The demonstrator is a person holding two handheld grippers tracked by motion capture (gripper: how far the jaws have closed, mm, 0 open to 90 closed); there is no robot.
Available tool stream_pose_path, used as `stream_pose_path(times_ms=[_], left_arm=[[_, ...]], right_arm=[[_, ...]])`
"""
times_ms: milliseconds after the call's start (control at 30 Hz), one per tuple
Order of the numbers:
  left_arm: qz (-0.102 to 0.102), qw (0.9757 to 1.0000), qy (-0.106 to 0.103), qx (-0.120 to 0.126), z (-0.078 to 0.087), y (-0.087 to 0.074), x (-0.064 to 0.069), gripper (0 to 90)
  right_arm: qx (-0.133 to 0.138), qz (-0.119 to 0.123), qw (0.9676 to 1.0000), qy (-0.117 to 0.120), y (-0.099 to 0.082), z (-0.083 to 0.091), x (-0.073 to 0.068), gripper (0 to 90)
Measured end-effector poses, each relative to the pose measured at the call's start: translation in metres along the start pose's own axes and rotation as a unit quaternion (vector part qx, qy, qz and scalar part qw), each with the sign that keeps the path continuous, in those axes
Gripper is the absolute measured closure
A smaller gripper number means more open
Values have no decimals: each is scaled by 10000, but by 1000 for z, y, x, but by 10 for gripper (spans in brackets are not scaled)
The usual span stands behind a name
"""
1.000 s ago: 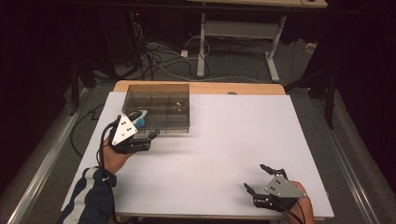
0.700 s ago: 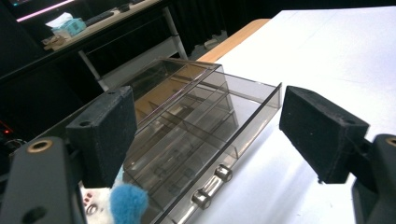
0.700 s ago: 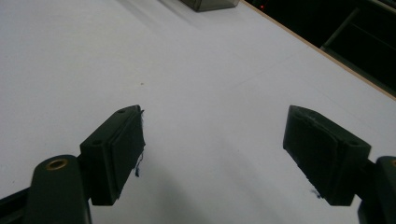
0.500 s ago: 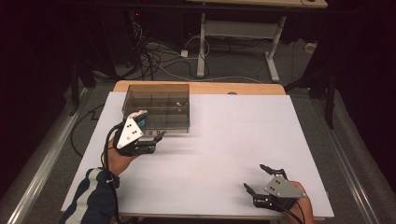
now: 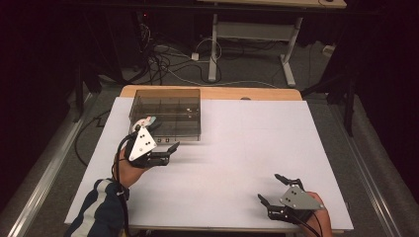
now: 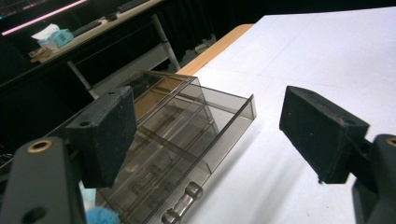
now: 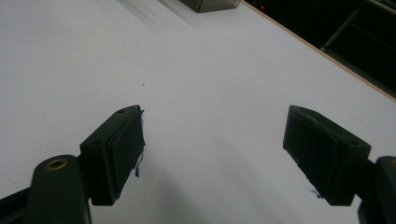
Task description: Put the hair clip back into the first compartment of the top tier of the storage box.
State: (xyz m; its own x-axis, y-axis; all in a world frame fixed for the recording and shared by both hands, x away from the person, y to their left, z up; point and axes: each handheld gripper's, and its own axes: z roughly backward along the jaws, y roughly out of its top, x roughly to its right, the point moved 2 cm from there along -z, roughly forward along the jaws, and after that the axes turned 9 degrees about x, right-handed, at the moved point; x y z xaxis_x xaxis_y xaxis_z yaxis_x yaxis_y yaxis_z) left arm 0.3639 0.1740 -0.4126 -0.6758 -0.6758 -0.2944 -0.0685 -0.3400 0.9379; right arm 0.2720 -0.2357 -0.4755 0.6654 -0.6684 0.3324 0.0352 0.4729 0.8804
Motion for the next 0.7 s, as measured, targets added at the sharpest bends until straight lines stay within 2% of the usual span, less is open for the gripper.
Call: stream_pose_path(times_ms=[700], left_arm=[[-234, 9993, -275, 9, 1, 7, 26, 184]], right_arm=[[19, 32, 10000, 19, 1, -1, 0, 211]])
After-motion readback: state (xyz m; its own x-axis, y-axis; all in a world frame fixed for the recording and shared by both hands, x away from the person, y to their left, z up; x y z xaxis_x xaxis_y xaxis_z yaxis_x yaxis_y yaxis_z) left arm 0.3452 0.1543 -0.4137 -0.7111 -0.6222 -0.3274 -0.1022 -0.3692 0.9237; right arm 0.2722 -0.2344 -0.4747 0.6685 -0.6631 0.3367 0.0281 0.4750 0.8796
